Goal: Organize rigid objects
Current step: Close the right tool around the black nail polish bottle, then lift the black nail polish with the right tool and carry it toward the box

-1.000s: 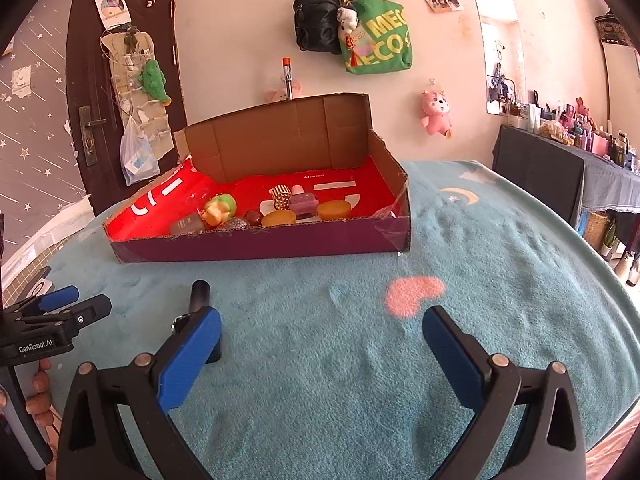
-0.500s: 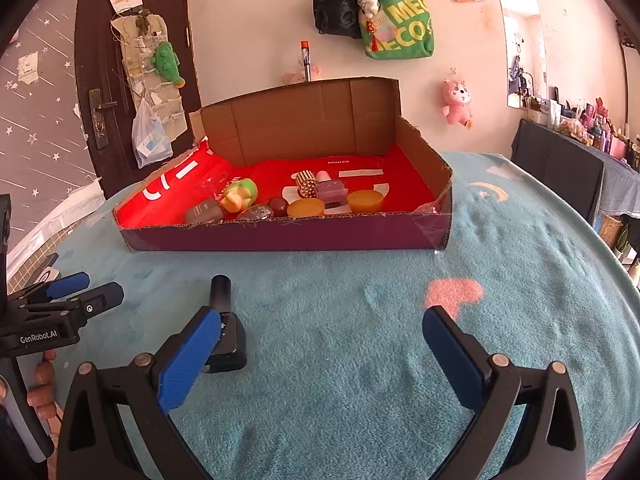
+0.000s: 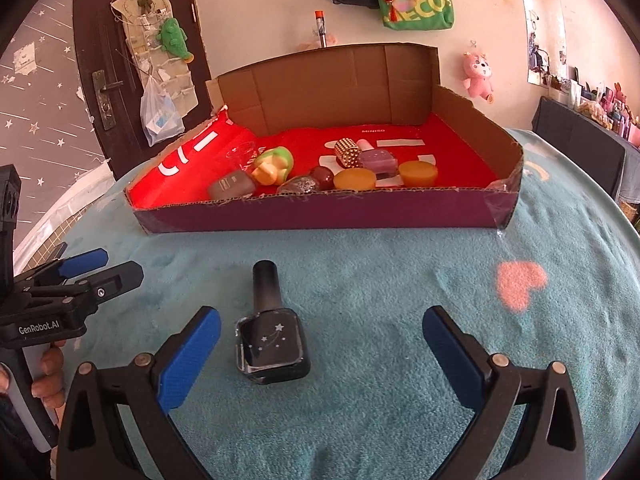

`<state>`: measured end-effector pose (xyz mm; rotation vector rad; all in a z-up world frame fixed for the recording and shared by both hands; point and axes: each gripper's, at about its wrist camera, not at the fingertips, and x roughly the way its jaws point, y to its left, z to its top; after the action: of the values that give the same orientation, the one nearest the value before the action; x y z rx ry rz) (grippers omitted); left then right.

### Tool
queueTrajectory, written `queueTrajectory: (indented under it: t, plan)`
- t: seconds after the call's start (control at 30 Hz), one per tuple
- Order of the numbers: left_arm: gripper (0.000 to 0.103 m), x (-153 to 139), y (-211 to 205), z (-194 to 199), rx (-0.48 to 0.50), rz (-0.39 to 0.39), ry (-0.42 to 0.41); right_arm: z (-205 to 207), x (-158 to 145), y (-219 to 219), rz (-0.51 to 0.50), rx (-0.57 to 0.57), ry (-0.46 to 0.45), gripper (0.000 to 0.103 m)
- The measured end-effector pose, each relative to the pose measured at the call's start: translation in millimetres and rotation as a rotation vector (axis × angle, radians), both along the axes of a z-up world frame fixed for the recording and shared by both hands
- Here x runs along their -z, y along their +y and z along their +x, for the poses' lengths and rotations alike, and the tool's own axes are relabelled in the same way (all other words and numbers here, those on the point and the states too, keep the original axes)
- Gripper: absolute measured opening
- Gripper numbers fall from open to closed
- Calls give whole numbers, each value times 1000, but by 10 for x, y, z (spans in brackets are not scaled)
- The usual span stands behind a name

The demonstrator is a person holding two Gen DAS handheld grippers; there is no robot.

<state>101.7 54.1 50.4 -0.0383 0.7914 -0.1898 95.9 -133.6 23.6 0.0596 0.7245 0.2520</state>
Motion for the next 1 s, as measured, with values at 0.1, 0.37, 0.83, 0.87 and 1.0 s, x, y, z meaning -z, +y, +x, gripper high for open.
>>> queueTrajectory:
  t: [0.1,0.37,0.83,0.87,1.0]
  plan:
    - [98,-6,-16,11,-3,10,0,36,19,60,-17,-13,16,103]
    - [98,31,-79,-14,-62,30,20,208,81,78,-56,-62,108,103]
    - [98,79,-103,-100,-203,37,23,462,69,-21,-77,-133,168,103]
    - [98,84,-122,-97,-202,36,26,470,66,-32,-74,-135,169,103]
    - [98,99,-237,-71,-176,51,33,516,52,-105,-61,-130,177,103]
